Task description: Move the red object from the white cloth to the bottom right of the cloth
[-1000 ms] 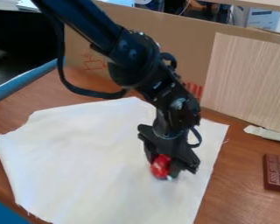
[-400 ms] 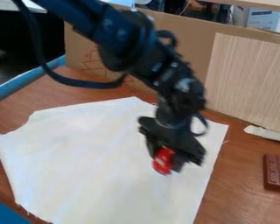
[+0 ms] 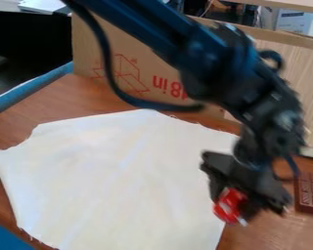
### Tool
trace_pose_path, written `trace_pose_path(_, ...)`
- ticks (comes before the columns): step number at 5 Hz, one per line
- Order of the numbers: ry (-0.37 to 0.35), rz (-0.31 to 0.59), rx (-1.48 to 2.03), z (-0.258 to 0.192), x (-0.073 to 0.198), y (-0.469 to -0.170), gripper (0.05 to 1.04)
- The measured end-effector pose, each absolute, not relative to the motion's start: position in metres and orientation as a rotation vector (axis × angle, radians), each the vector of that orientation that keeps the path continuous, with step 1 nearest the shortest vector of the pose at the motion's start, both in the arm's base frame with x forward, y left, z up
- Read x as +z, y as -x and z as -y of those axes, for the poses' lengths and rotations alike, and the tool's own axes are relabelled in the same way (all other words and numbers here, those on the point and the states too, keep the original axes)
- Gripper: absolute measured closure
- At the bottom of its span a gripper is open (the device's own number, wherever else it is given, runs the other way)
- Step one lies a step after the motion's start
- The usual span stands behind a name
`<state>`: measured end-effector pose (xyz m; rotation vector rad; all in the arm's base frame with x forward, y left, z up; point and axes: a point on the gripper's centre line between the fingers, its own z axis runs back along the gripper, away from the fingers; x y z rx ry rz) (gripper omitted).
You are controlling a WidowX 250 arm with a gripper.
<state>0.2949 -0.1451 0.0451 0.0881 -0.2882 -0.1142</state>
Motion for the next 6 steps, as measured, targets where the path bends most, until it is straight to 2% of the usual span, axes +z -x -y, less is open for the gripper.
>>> trace_pose_path(2,-0.145,0.277,-0.049,0.171,0.023,-0.305,0.464)
trace_pose_path(3,-0.158,0.261,-0.001,0.172,0.015,-0.308,0.4)
trace_pose_path(4,-0.127,0.249,0.026,0.172,0.014,-0.309,0.13)
trace_pose_path(5,-0.034,0.256,0.066,0.163,0.041,-0.313,0.082)
trace_pose_path(6,0.042,0.293,0.08,0.14,0.082,-0.314,0.084)
